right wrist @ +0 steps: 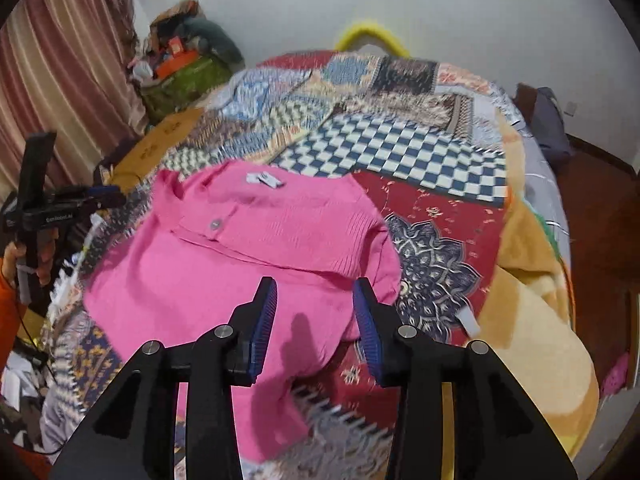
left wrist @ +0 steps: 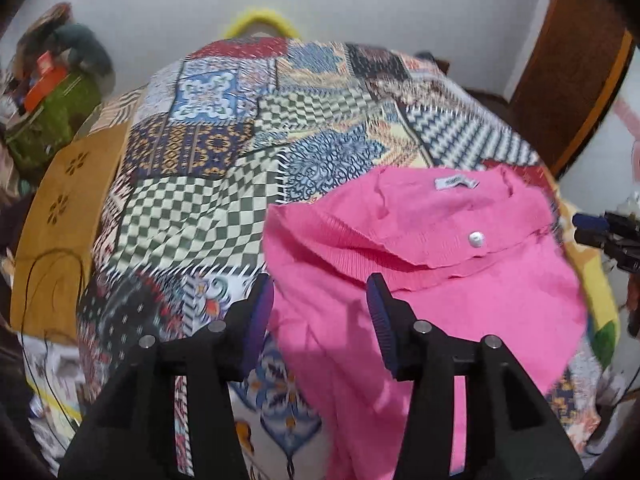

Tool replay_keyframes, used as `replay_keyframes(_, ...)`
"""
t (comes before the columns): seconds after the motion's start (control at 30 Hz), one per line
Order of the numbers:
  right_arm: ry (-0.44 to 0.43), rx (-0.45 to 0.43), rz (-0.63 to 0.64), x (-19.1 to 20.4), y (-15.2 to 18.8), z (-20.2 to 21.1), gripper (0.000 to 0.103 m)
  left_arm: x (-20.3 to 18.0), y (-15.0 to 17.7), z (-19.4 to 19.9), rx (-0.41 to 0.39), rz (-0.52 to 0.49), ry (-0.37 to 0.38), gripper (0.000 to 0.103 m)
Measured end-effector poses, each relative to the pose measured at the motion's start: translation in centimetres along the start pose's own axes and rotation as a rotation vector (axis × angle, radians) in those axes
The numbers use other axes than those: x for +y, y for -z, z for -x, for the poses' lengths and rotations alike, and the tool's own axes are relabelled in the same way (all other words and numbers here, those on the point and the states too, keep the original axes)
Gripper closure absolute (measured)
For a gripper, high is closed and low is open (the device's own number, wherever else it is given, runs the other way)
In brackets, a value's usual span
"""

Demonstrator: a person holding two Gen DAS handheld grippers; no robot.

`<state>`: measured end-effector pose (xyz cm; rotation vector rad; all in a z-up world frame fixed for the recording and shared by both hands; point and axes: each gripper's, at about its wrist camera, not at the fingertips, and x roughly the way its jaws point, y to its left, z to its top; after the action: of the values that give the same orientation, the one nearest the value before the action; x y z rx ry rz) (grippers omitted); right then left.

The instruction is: Fold small clothes

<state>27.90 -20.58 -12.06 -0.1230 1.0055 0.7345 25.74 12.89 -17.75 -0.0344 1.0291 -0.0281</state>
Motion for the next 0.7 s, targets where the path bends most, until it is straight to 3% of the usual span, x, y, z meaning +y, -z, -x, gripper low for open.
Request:
replay_keyframes(0.2, -0.033, 0.111, 0.053, 0.5, 0.0, -4.5, 0.067, -2.4, 0.6, -5.9, 0.125, -0.156, -0.029, 0.056)
replay_keyframes(0.43, -0.055, 0.098, 0.137, 2.0, -3.1, -6.4, 0.067, -3.4, -2.7, -7.5, 0.08, -0.223, -0.047, 0.055)
replay_keyframes(0.53, -0.031, 0.018, 0.127, 1.5, -5.2, -5.6, 0.067, -2.2, -5.2, -7.8, 0.038, -0.161, -0.075, 0.055)
replay_keyframes(0.7, 0.006, -0.05, 0.055, -0.4, -6.7, -3.8, 0.067, 2.6, -8.2, -7.3, -0.013, 0.068, -0.078, 0.055)
